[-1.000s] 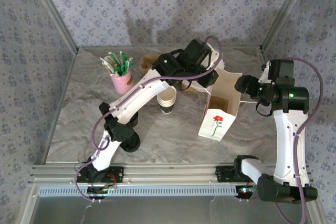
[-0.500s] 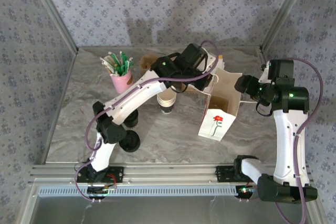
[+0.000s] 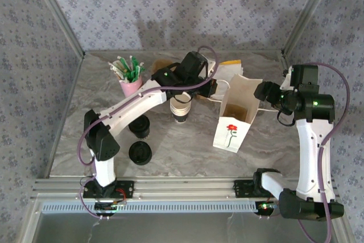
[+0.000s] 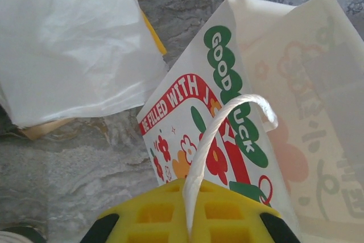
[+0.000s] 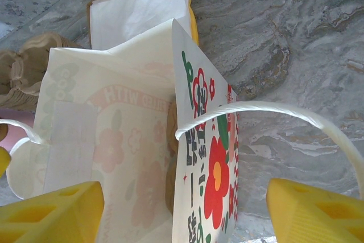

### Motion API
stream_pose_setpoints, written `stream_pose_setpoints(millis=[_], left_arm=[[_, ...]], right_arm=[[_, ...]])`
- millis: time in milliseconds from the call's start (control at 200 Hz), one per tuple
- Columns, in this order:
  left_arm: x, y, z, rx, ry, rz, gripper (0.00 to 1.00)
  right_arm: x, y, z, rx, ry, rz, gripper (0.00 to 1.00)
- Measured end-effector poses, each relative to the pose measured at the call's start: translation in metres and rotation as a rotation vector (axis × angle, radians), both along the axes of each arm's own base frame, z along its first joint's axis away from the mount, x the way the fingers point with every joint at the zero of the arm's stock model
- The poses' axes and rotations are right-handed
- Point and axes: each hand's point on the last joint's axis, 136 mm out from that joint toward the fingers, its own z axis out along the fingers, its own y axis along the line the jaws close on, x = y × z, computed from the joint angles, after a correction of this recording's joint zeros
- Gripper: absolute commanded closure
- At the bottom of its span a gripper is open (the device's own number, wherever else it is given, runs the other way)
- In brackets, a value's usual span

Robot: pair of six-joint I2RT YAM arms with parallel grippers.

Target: Pack the takeout coffee

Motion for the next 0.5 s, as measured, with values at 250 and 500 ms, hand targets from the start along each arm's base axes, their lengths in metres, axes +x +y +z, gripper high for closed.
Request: stream_pose_setpoints(millis=[250, 500], left_arm=[[-0.003, -0.010, -0.027, -0.082, 0.140, 0.061, 1.00], [-0.002, -0.007, -0.042, -0.124, 0.263, 0.163, 1.00]], right_arm=[[-0.002, 0.000, -0.005, 0.001, 0.013, 0.000, 0.23], [-0.002, 0.000, -0.005, 0.000, 0.010, 0.000, 0.23]])
